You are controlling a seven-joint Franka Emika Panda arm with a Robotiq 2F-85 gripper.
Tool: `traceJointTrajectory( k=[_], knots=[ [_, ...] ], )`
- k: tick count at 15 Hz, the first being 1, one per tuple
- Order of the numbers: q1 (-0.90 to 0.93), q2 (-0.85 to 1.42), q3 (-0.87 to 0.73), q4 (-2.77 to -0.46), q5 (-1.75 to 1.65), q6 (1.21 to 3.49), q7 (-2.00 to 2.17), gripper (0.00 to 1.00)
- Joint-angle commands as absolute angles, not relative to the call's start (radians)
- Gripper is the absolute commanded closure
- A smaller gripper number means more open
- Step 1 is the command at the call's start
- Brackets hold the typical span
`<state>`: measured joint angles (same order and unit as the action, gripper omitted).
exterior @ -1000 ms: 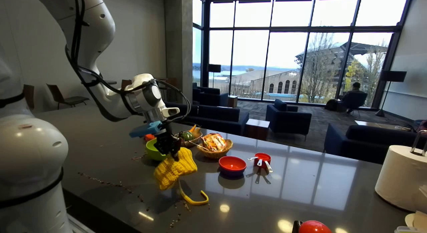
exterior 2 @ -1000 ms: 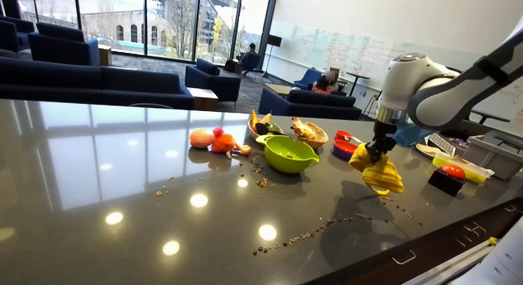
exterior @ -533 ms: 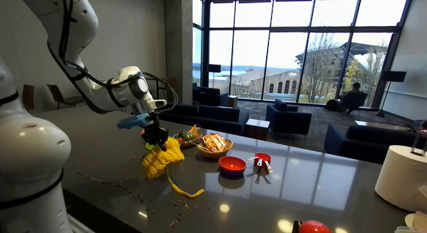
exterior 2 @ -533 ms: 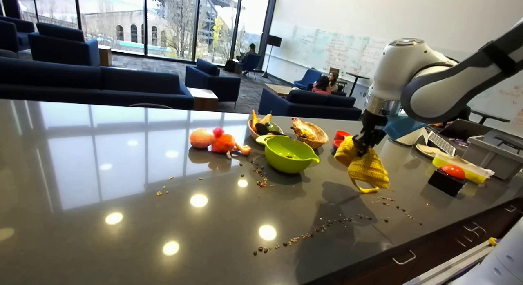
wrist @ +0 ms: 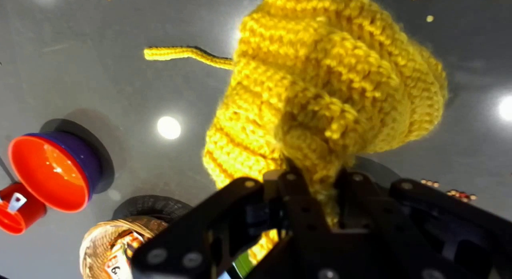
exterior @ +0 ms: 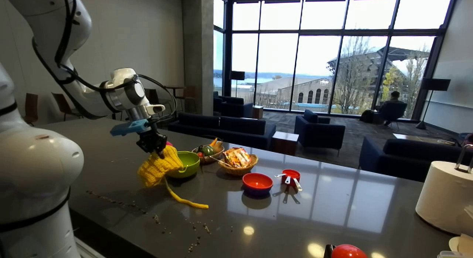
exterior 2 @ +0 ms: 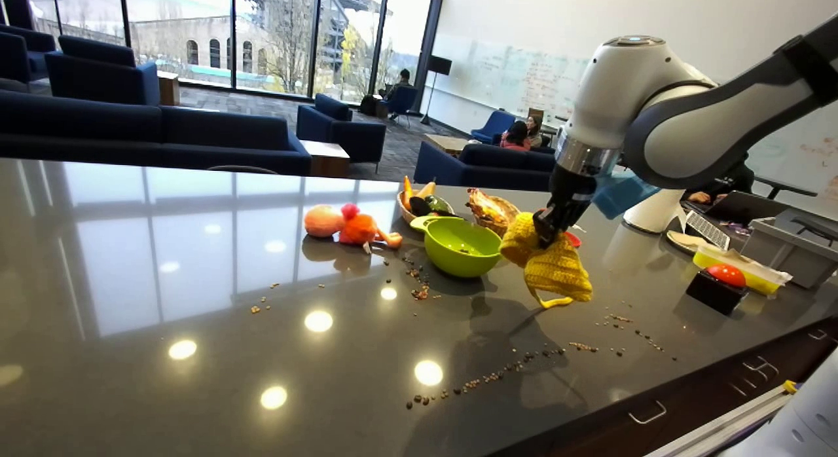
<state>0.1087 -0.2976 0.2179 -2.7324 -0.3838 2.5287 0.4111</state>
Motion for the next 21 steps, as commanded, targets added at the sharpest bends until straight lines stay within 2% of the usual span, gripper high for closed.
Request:
traceJointTrajectory(
  k=[1, 21],
  knots=[
    [0.145, -0.298, 0.259, -2.697, -0.317, 2.488, 0.360, 0.96],
    [0.301, -0.006, 0.326, -2.454, -0.088, 2.590, 0.142, 0.96]
  ],
)
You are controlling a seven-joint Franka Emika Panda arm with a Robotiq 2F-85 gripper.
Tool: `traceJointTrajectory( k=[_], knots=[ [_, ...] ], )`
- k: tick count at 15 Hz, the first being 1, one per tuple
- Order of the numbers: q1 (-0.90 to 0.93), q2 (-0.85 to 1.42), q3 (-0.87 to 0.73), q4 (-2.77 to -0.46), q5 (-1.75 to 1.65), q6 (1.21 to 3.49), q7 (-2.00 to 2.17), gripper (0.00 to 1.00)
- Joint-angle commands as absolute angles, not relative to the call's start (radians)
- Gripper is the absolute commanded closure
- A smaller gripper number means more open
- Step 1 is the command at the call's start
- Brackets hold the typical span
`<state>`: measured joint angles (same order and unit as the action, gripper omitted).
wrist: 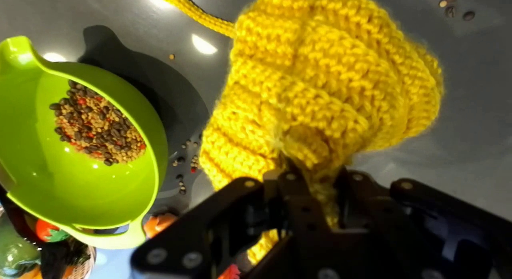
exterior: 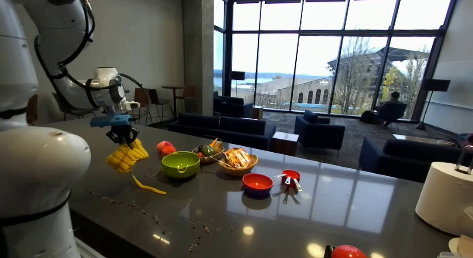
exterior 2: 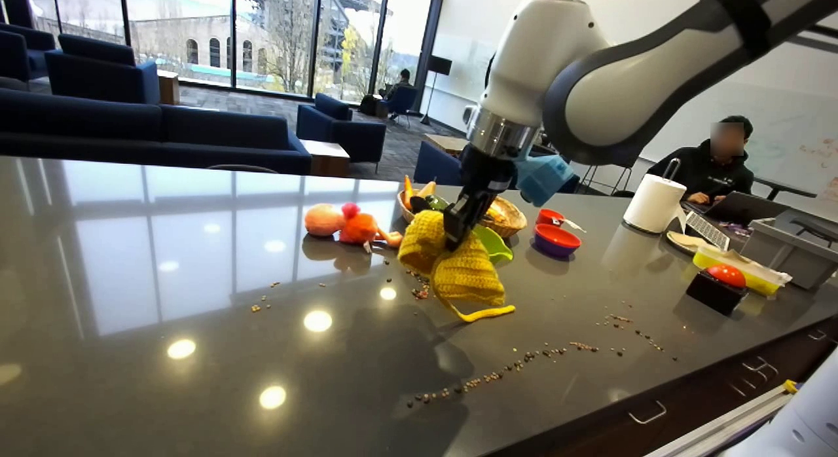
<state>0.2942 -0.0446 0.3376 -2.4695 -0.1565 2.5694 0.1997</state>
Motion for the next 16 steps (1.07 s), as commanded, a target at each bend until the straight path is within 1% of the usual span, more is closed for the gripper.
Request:
traceJointTrajectory(
  k=[1, 11, 16],
  knots=[
    [0.300, 0.008, 0.325, -2.456, -0.060, 2.596, 0.126, 0.96],
    [0.276, 0.175, 0.328, -2.467, 0.144, 2.611, -0.022, 0.96],
    [0.264, 0.256, 0.314, -2.445, 0.103, 2.632, -0.069, 0.96]
  ],
)
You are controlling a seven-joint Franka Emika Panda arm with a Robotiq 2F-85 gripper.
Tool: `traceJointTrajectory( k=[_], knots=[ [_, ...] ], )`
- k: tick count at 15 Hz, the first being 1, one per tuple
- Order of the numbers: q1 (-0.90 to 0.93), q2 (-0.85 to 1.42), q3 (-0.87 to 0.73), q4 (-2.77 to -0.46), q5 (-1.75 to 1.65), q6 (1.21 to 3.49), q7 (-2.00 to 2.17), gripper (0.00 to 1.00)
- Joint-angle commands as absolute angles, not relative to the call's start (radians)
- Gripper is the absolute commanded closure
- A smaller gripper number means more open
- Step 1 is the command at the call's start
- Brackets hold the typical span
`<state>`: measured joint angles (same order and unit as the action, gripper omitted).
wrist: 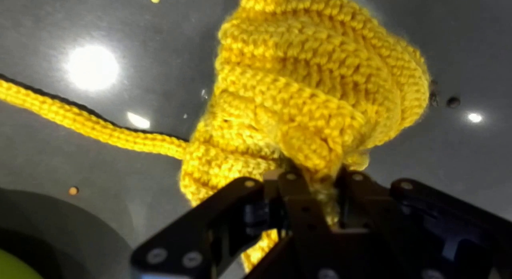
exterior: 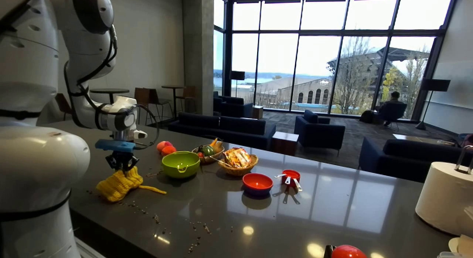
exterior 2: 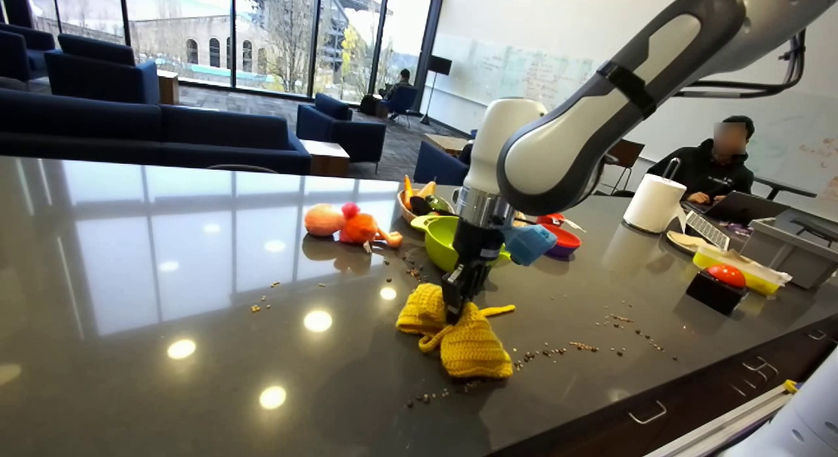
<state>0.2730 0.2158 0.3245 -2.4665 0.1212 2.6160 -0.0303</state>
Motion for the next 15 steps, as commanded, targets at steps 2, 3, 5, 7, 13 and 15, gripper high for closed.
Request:
traceJointTrajectory(
  k=[2, 3, 5, 7, 13, 15],
  knots=[
    [0.261, 0.291, 0.306, -2.422, 0.085, 2.640, -0.089, 0.96],
    [0.257, 0.309, 0.302, -2.412, 0.076, 2.646, -0.100, 0.96],
    [0.249, 0.344, 0.293, -2.388, 0.063, 2.655, -0.122, 0.96],
    [0.236, 0.383, 0.284, -2.357, 0.048, 2.662, -0.150, 0.96],
    [0.199, 0.482, 0.241, -2.221, -0.017, 2.641, -0.208, 0.96],
    [0.191, 0.521, 0.226, -2.148, -0.035, 2.621, -0.218, 0.96]
  ],
)
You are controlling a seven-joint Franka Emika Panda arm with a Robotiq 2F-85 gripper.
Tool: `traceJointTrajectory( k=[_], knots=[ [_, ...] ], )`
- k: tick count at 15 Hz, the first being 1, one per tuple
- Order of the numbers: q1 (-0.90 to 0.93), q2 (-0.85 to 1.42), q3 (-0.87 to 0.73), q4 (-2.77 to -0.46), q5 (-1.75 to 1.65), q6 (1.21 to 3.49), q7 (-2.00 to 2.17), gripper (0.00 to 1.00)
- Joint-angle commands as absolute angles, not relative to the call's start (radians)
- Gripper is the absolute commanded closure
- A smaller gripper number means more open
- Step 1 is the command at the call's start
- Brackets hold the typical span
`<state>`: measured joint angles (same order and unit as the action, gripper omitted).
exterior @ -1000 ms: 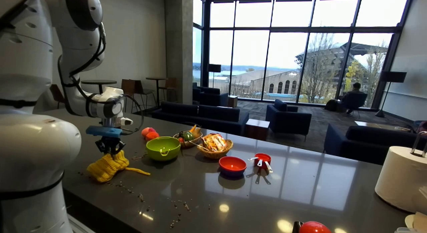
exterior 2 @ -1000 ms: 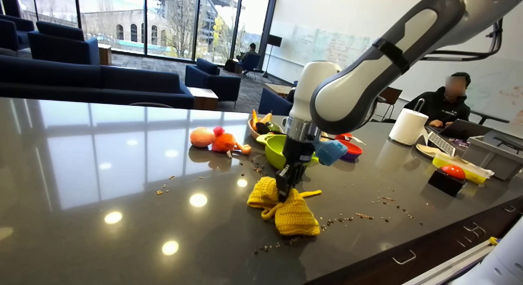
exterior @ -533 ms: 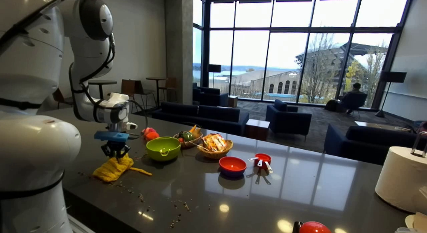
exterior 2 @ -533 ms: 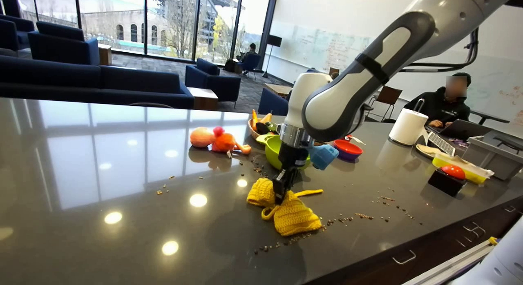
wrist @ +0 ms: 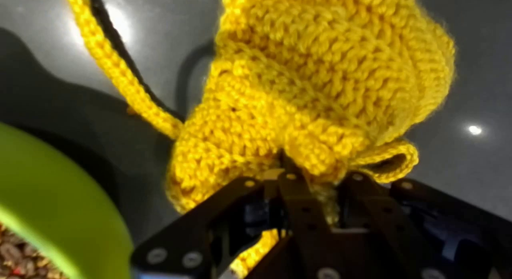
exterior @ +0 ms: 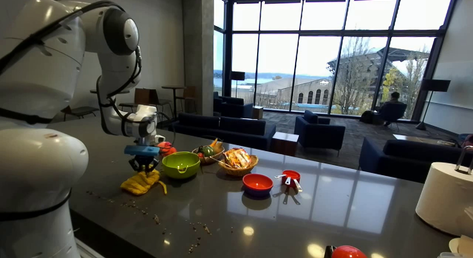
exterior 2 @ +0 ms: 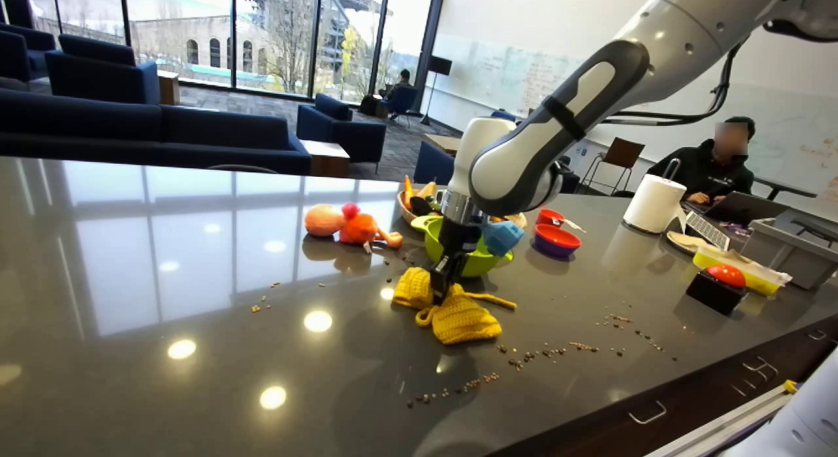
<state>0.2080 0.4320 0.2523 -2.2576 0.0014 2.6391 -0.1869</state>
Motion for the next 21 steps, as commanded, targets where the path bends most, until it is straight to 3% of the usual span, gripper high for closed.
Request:
traceJointTrajectory(
  k=[1, 12, 21],
  knots=[
    [0.187, 0.544, 0.222, -2.110, -0.039, 2.610, -0.224, 0.96],
    [0.194, 0.793, 0.226, -1.659, -0.026, 2.411, -0.268, 0.96],
    [0.278, 0.768, 0.226, -1.562, -0.041, 2.345, -0.211, 0.96]
  ],
)
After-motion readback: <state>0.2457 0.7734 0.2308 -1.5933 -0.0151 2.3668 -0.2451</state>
